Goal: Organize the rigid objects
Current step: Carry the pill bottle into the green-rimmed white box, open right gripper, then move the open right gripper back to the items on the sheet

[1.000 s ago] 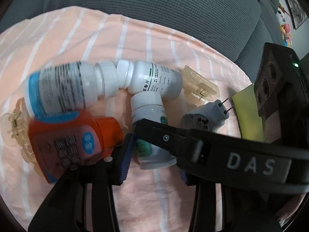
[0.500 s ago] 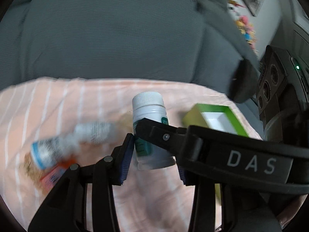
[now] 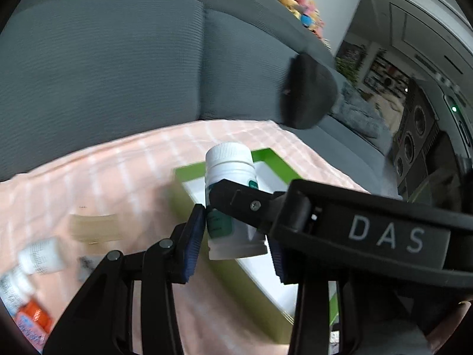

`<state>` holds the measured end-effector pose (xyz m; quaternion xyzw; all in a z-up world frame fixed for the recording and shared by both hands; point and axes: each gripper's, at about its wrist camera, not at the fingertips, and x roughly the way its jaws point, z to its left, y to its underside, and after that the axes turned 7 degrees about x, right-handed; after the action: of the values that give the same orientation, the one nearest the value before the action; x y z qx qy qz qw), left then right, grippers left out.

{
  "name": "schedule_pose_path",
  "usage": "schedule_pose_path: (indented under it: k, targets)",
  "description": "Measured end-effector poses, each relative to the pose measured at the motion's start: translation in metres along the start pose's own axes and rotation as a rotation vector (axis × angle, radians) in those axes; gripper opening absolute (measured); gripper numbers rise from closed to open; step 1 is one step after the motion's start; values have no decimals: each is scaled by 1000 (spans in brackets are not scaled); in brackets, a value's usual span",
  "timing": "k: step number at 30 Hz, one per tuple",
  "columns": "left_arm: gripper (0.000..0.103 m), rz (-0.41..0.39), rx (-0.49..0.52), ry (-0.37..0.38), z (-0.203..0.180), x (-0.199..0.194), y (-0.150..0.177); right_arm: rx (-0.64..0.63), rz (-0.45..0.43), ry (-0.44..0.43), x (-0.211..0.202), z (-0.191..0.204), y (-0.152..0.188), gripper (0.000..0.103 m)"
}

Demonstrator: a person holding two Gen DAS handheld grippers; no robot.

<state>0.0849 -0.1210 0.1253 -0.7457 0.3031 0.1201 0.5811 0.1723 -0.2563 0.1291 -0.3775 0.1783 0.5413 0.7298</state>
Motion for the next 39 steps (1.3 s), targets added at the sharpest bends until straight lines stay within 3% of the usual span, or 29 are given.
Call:
schedule_pose_path:
  k: [10,20,32,34,36,39]
  targets:
    - [39,125,22,31,-39,76,11,152,-31,74,-12,-68,-29,42]
    - [39,211,-21,19,-32,117,33,218,17,142,7,-86,-34,42]
    - [42,241,-91,-33,-26,105,44,223,54,160,17,-88,-28,42]
    - [59,204,-87,-60,-26,88,42,202,27,197,11,-83,-27,53]
    - [68,168,-99,-78,-23,72,38,180,-18,221,3,-78,-27,63]
    - [69,129,-105,-177,-17,45,35,157,-51,226,-4,-71,-25,65]
